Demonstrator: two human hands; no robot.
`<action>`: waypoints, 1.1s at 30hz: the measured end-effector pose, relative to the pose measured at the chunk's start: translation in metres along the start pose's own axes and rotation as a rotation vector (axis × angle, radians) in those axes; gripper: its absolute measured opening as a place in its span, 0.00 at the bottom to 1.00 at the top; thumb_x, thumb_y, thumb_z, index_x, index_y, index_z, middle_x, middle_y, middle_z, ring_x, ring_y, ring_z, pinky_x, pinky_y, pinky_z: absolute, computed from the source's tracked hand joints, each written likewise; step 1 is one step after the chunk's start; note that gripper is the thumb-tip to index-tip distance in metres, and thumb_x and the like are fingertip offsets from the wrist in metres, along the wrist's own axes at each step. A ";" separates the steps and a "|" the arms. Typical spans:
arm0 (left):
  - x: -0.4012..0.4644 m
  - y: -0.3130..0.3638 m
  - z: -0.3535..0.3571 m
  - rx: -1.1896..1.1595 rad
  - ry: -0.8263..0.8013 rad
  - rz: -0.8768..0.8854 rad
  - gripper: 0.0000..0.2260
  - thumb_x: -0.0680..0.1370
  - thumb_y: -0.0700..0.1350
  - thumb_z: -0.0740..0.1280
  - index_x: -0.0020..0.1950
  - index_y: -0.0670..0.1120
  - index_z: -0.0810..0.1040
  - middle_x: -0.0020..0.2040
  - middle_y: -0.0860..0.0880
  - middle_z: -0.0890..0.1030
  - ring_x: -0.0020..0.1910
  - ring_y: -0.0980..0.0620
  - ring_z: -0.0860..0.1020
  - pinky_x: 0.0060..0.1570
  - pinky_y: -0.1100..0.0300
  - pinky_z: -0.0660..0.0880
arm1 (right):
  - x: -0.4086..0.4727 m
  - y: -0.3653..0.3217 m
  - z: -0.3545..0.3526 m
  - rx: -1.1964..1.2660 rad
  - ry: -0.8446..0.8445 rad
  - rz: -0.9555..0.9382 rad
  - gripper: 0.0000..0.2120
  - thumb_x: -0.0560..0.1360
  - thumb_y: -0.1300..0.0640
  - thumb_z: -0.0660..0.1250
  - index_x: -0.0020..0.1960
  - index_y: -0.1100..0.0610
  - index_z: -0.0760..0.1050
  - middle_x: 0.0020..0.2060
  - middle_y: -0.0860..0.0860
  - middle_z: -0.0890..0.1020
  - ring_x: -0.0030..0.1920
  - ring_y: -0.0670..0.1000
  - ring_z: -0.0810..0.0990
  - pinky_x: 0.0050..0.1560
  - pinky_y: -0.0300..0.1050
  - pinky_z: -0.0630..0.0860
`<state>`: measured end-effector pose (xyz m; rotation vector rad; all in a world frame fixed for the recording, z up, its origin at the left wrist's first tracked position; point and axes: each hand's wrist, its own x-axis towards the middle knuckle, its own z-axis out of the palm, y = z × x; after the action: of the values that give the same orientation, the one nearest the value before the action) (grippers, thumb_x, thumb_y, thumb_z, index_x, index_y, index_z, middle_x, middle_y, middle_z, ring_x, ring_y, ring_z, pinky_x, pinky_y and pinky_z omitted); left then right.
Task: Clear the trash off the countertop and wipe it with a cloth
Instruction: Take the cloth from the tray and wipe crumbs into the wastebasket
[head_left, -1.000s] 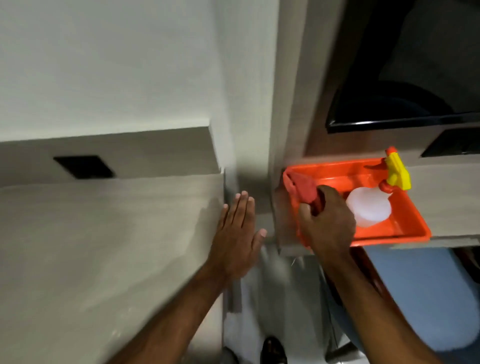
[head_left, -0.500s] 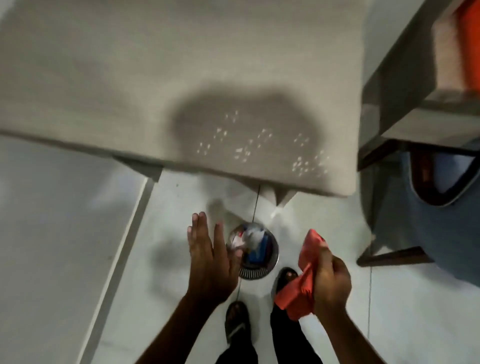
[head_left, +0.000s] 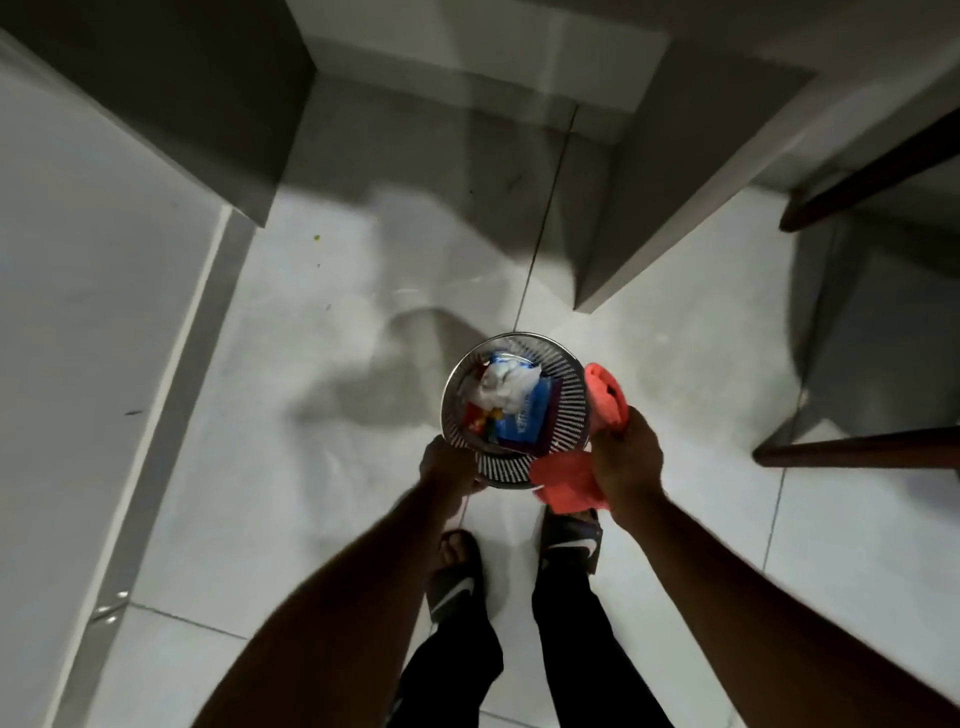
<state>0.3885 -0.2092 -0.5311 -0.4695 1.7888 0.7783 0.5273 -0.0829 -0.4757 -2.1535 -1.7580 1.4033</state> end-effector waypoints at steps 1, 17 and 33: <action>0.002 0.006 -0.001 -0.016 -0.006 -0.001 0.12 0.74 0.39 0.69 0.55 0.35 0.77 0.50 0.36 0.83 0.41 0.38 0.84 0.46 0.43 0.83 | -0.002 -0.001 -0.002 0.017 -0.048 -0.009 0.21 0.68 0.49 0.60 0.58 0.55 0.77 0.52 0.57 0.84 0.52 0.59 0.81 0.53 0.49 0.76; -0.360 0.147 -0.094 -0.149 -0.084 0.168 0.09 0.81 0.37 0.59 0.55 0.35 0.76 0.41 0.37 0.82 0.30 0.42 0.82 0.21 0.55 0.79 | -0.265 -0.191 -0.221 0.431 -0.224 -0.265 0.34 0.69 0.75 0.64 0.63 0.41 0.76 0.48 0.50 0.87 0.43 0.53 0.86 0.36 0.49 0.83; -0.443 0.180 -0.065 -0.272 -0.111 0.125 0.07 0.78 0.36 0.66 0.54 0.35 0.78 0.49 0.35 0.82 0.43 0.36 0.83 0.32 0.47 0.83 | -0.161 -0.358 -0.347 0.078 0.111 -0.578 0.18 0.72 0.60 0.68 0.61 0.48 0.77 0.46 0.51 0.85 0.45 0.56 0.82 0.44 0.45 0.76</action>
<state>0.3801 -0.1521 -0.0518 -0.4853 1.6272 1.1220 0.4811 0.0890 0.0175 -1.4677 -2.0101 1.1494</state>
